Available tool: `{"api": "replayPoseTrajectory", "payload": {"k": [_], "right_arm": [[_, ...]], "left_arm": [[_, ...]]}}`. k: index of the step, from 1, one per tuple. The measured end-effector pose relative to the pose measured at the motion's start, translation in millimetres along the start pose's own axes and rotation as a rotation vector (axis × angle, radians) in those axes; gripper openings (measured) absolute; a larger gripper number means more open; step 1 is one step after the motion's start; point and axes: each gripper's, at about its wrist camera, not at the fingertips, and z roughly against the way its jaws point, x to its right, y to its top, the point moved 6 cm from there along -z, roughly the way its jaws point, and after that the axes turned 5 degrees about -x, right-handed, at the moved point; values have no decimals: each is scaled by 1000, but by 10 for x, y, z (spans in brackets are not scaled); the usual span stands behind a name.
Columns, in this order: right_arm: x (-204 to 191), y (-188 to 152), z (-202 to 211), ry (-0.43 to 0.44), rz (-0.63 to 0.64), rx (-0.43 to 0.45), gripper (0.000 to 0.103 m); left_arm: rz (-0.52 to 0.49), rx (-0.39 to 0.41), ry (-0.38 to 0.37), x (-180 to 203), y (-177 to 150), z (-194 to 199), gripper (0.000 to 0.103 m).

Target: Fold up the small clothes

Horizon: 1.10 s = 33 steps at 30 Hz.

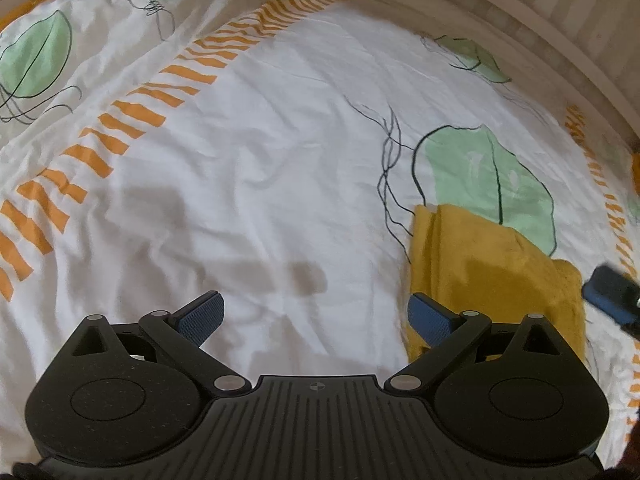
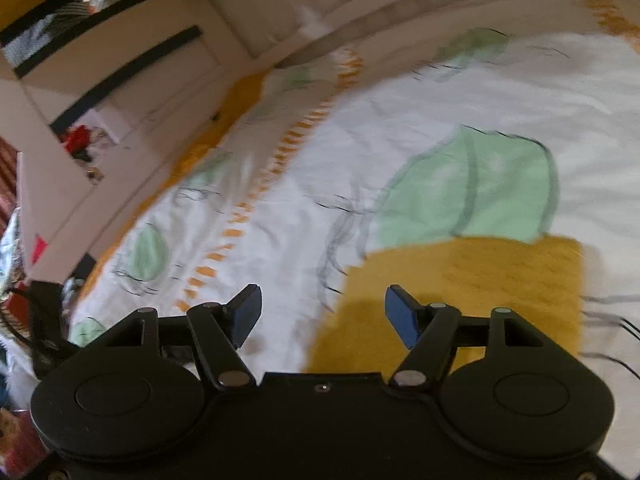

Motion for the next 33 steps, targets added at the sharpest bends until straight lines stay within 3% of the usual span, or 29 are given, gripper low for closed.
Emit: {"api": "replayPoseTrajectory", "payload": {"k": [5, 9, 15, 20, 25, 32, 33], "right_arm": [[138, -292, 1, -76, 49, -45, 72], [-49, -542, -21, -88, 186, -67, 72], [-408, -906, -200, -25, 354, -137, 72], [-495, -1185, -422, 90, 339, -275, 74], [-420, -1073, -170, 159, 261, -222, 74], [214, -635, 414, 56, 71, -16, 103], [339, -580, 482, 36, 36, 10, 103]], "left_arm": [[-35, -4, -11, 99, -43, -11, 99], [-53, -3, -14, 145, -68, -16, 99], [-88, -17, -27, 236, -125, -58, 99], [-132, -30, -35, 333, -197, -89, 99], [-139, -61, -81, 391, -271, -118, 99], [-142, -97, -121, 510, -392, -164, 99], [-148, -100, -123, 538, -413, -170, 99]]}}
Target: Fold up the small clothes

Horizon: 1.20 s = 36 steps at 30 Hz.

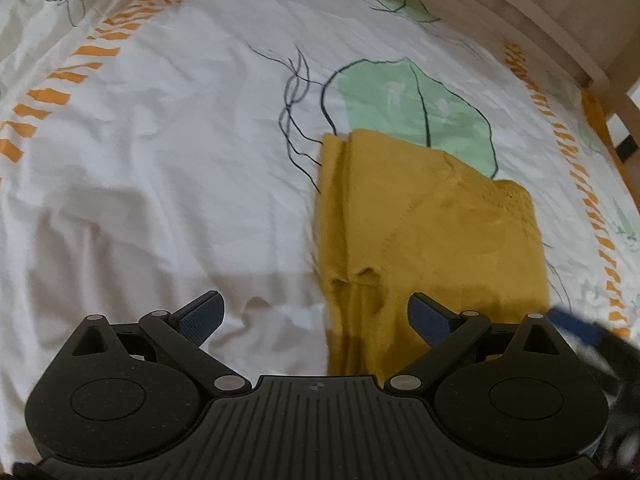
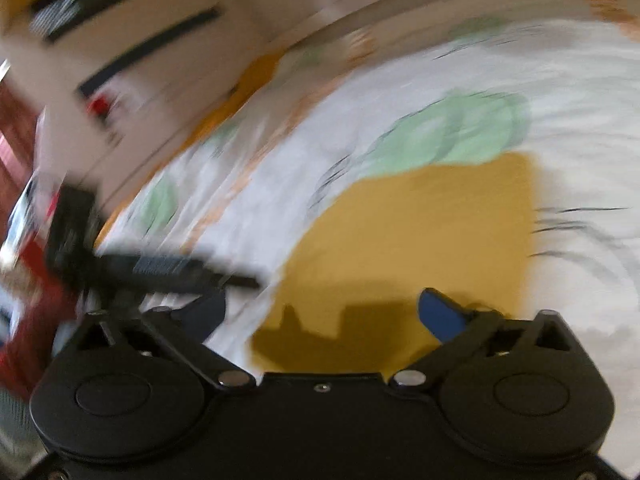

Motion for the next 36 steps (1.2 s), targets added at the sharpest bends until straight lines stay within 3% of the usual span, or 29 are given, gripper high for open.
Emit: {"api": "replayPoseTrajectory", "payload": {"k": [4, 8, 13, 17, 23, 30, 36], "right_arm": [[461, 168, 175, -89, -136, 59, 103], [776, 245, 118, -111, -231, 61, 103], [974, 235, -96, -69, -302, 32, 103], [1059, 208, -250, -14, -339, 9, 103], [1049, 263, -411, 77, -336, -9, 103], [969, 307, -605, 127, -295, -43, 103], [955, 333, -643, 140, -292, -43, 103]], "left_arm": [[-32, -13, -5, 116, -70, -43, 99], [-42, -34, 1, 193, -160, -106, 99], [-46, -82, -6, 213, -256, -219, 99], [-23, -106, -55, 235, -271, -336, 99], [-54, -70, -89, 357, -205, -428, 99], [-66, -79, -248, 603, -241, -468, 99], [-53, -61, -295, 642, -243, -499, 98]]}}
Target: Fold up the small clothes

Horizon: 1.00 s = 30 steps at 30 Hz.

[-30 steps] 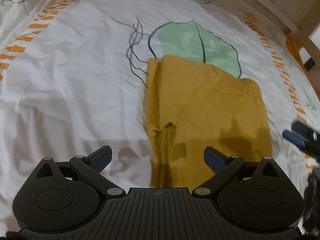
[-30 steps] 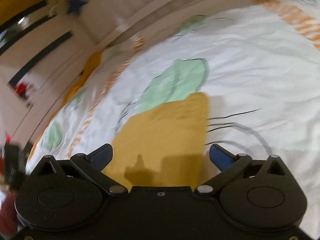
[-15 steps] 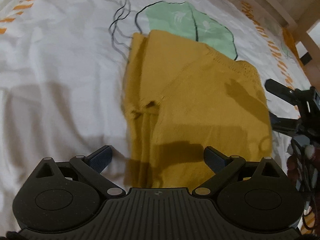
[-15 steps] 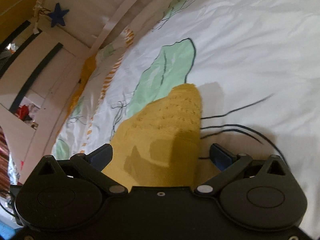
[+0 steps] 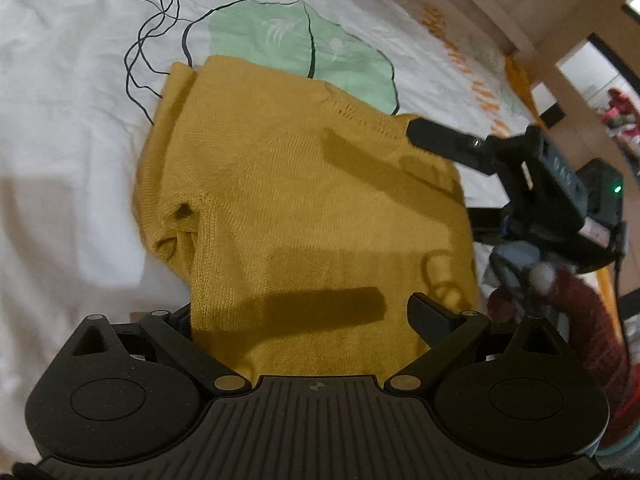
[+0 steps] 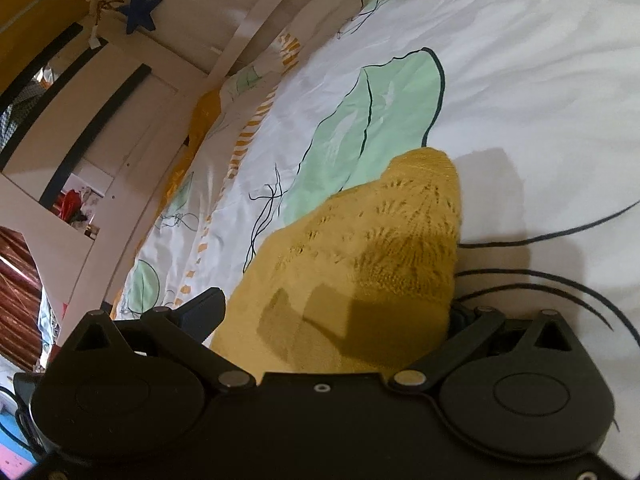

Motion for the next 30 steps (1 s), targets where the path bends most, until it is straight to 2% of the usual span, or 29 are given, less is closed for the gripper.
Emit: {"api": "replayPoseTrajectory", "payload": {"k": [2, 3, 5, 6, 7, 8, 9, 10, 14, 18, 24, 30], "right_arm": [[-6, -21, 21, 13, 16, -2, 103], [-5, -29, 33, 22, 21, -1, 103], [4, -40, 65, 38, 17, 9, 103], [6, -43, 78, 42, 11, 14, 102], [3, -42, 83, 32, 9, 17, 95], [9, -42, 83, -5, 4, 14, 62], [19, -46, 80, -49, 4, 4, 44], [20, -58, 86, -74, 0, -6, 39], [-108, -115, 262, -88, -21, 1, 37], [-315, -320, 541, -108, -6, -32, 37], [-543, -935, 1047, -127, -26, -97, 37], [-650, -1635, 1382, -107, -75, -159, 38]], "left_arm": [[32, 10, -54, -14, 18, 9, 75], [51, 13, -48, -39, 27, 17, 68], [71, 13, -15, -95, 36, 44, 34], [82, 15, -12, -132, 37, 57, 29], [96, 13, -26, -165, 44, 68, 25], [115, 10, -51, -189, 50, 80, 22], [132, 9, -65, -202, 56, 96, 21], [143, 10, -78, -204, 58, 114, 20], [178, 1, -143, -117, -8, 227, 18], [186, -29, -216, 119, -274, 415, 15], [104, -67, -270, 550, -897, 767, 14], [74, -88, -244, 667, -1628, 981, 14]]}}
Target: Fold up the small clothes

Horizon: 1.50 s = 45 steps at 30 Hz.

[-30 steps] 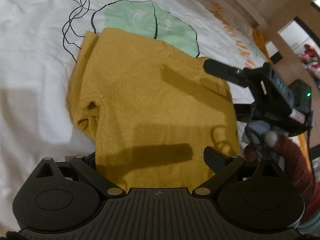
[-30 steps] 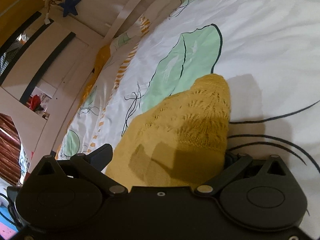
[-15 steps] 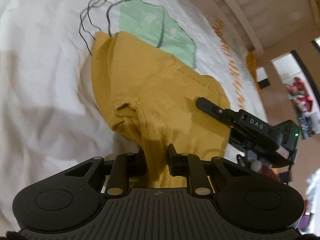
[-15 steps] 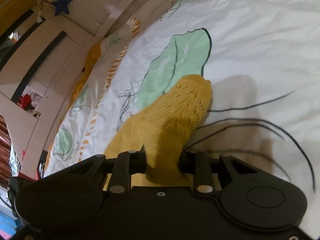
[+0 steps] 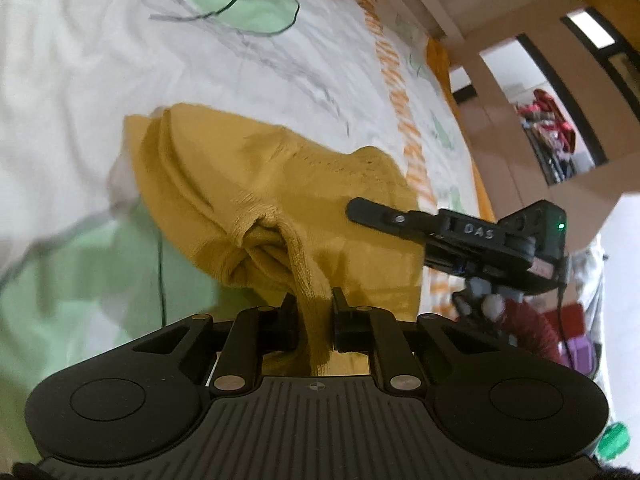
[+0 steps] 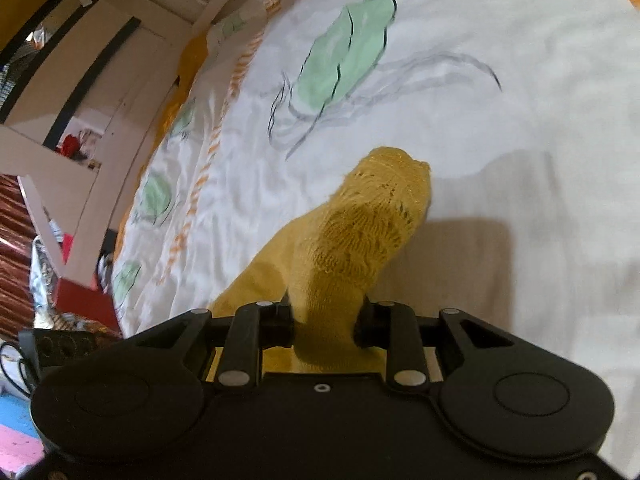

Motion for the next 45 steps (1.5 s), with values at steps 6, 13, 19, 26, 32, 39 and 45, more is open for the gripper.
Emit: {"api": "replayPoseTrajectory", "payload": {"k": [6, 13, 19, 26, 32, 39, 45], "right_arm": [[92, -297, 137, -109, 60, 56, 49], [202, -295, 378, -323, 141, 222, 61], [129, -425, 441, -358, 162, 300, 61], [-81, -499, 401, -368, 264, 320, 72], [446, -332, 159, -502, 154, 290, 78], [444, -404, 305, -436, 113, 343, 85], [191, -546, 544, -399, 151, 416, 103]], "left_arm": [[17, 16, 172, -305, -464, -40, 15], [12, 69, 269, -432, -620, -74, 19], [-140, 152, 387, -167, -759, 15, 21], [-216, 276, 436, 51, -811, 300, 34], [-185, 324, 424, 115, -632, 268, 47], [-160, 346, 450, 132, -450, 227, 51], [-154, 343, 531, 173, -395, 202, 77]]}}
